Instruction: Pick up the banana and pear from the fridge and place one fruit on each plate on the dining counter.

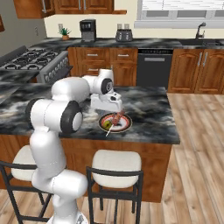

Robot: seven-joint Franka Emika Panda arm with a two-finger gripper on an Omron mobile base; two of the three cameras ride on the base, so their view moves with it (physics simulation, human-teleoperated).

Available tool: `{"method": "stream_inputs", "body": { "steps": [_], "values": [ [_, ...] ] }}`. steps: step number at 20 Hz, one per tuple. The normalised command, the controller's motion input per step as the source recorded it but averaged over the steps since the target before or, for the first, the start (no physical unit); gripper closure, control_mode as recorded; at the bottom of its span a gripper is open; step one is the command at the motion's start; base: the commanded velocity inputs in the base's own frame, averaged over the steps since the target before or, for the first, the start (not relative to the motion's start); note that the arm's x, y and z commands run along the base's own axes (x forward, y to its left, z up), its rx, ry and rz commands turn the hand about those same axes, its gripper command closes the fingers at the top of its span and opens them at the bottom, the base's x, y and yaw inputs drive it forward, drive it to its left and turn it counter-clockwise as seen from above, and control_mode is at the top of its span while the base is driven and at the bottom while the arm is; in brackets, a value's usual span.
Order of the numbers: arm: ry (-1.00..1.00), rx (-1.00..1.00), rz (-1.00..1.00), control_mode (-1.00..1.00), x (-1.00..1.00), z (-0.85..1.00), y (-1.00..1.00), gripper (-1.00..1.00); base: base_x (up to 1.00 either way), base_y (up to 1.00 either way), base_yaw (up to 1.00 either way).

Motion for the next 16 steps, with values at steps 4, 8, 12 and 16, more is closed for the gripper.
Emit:
{"method": "stream_inputs", "body": {
  "steps": [4,8,12,16],
  "values": [
    [-0.18,0.07,0.21,-1.0,-1.0,0.27,-0.26,-1.0,0.0,0.0,0.0],
    [-0.3,0.08,0.18,-1.0,-1.0,0.75,-0.04,-1.0,0.0,0.0,0.0],
    [-0.38,0.01,0.09,-1.0,-0.91,0.94,0.01,-1.0,0.0,0.0,0.0],
    [-0.34,0.0,0.05,-1.0,-0.88,0.81,0.08,-1.0,0.0,0.0,0.0]
  ]
}}
